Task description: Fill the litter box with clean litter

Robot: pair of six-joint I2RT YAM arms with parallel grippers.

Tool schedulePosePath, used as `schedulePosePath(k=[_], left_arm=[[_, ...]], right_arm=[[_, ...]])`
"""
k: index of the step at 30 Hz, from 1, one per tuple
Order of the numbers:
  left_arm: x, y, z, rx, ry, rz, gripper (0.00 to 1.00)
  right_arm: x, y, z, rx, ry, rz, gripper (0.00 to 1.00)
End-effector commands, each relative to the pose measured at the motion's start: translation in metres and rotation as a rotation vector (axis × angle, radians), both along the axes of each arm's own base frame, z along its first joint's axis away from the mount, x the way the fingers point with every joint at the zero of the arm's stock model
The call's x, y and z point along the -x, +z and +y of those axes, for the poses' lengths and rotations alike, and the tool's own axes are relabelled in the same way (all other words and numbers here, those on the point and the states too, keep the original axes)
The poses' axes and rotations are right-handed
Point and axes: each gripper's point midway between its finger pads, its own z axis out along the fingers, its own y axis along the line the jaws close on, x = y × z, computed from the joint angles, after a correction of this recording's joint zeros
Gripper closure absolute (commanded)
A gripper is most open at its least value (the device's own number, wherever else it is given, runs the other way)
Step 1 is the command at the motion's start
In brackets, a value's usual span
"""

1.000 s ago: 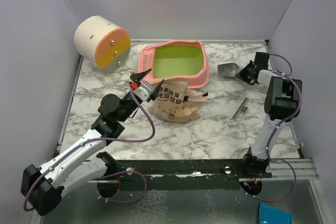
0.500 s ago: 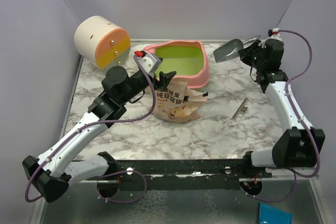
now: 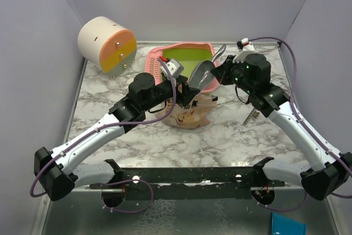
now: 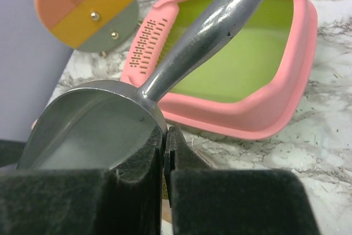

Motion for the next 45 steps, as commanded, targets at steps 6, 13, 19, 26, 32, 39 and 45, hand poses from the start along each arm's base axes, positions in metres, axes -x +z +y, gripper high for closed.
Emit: schedulePosePath(k=[6,13,19,26,32,39,45], left_arm=[[0.010,0.013,-0.014,-0.003,0.056,-0.041,0.32],[0.004,0.005,-0.013,-0.022,0.108,-0.032,0.32],[0.001,0.020,-0.018,0.007,0.127,-0.062,0.33],[0.002,0.052,-0.028,0.178,0.114,-0.092,0.38],[0.007,0.064,-0.041,0.253,0.061,-0.090,0.40],[0.004,0.061,-0.039,0.262,0.084,-0.083,0.97],[-0.006,0.046,-0.015,0.231,0.209,-0.050,1.00]], right_arm=[[-0.001,0.014,0.011,0.064,-0.057,-0.047,0.99],[0.009,0.038,0.004,0.024,-0.073,-0.105,0.99],[0.024,0.073,-0.018,-0.030,-0.138,-0.180,0.99],[0.041,0.094,-0.031,-0.094,-0.157,-0.239,0.99],[0.044,0.090,-0.026,-0.104,-0.126,-0.234,0.99],[0.049,0.089,-0.028,-0.109,-0.121,-0.244,0.99],[0.051,0.085,-0.017,-0.060,-0.040,-0.255,0.72]])
